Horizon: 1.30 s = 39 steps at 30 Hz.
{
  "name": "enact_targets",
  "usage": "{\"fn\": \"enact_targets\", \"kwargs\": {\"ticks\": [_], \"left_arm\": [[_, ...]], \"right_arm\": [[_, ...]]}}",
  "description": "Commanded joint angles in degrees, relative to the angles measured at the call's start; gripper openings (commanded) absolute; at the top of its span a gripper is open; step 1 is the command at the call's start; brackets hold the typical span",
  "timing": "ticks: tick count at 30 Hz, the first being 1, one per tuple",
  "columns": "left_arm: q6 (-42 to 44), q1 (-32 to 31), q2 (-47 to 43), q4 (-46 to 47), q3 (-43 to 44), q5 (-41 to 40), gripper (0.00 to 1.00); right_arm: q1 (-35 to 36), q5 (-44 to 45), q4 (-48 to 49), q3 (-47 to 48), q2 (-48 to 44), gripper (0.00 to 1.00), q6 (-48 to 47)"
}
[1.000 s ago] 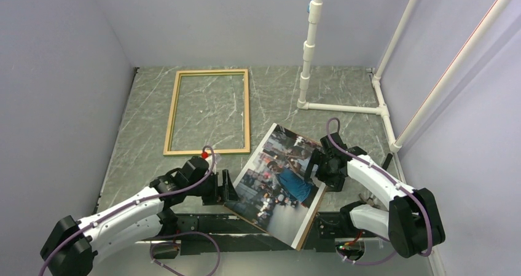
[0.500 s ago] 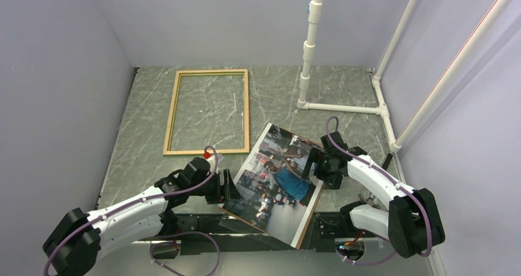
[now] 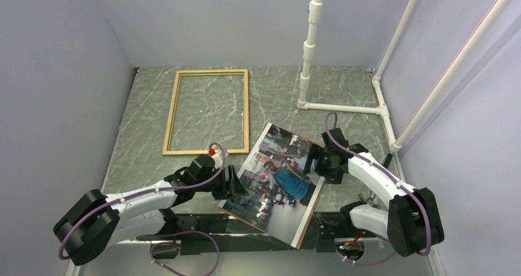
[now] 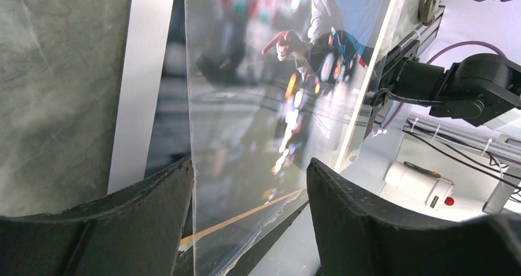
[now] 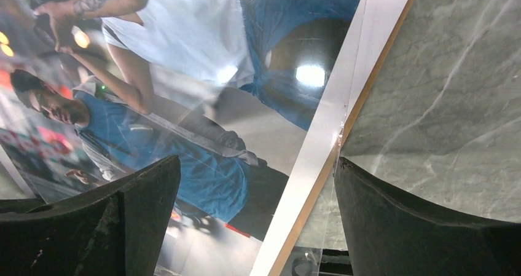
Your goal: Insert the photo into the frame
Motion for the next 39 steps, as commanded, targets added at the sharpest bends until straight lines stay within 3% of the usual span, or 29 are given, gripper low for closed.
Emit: {"fn": "enact_targets", "kwargs": {"ticks": [1,14,25,39], "left_arm": [[-0.29,-0.34,3.72,10.83,1.7,1.26,0.72],[0.8,-0.37,15.19,18.9,8.01,4.24,0.67],[6.59,-0.36,8.31,2.18,15.26,-2.15,0.66],[7.42,-0.36,-2.28,-9.45,14.36,-7.95,0.69]], "right_arm": [[0.87,-9.89,3.74,3.65,-1.98,0.94,2.03],[0.12,-10.56,2.32,6.44,-4.42,0.94,0.33],[-0.09,-11.43,2.67,8.77,-5.31,0.94,-0.45],[-0.05,-16.05,9.27,5.87,-2.95,0.95,-0.51]]}}
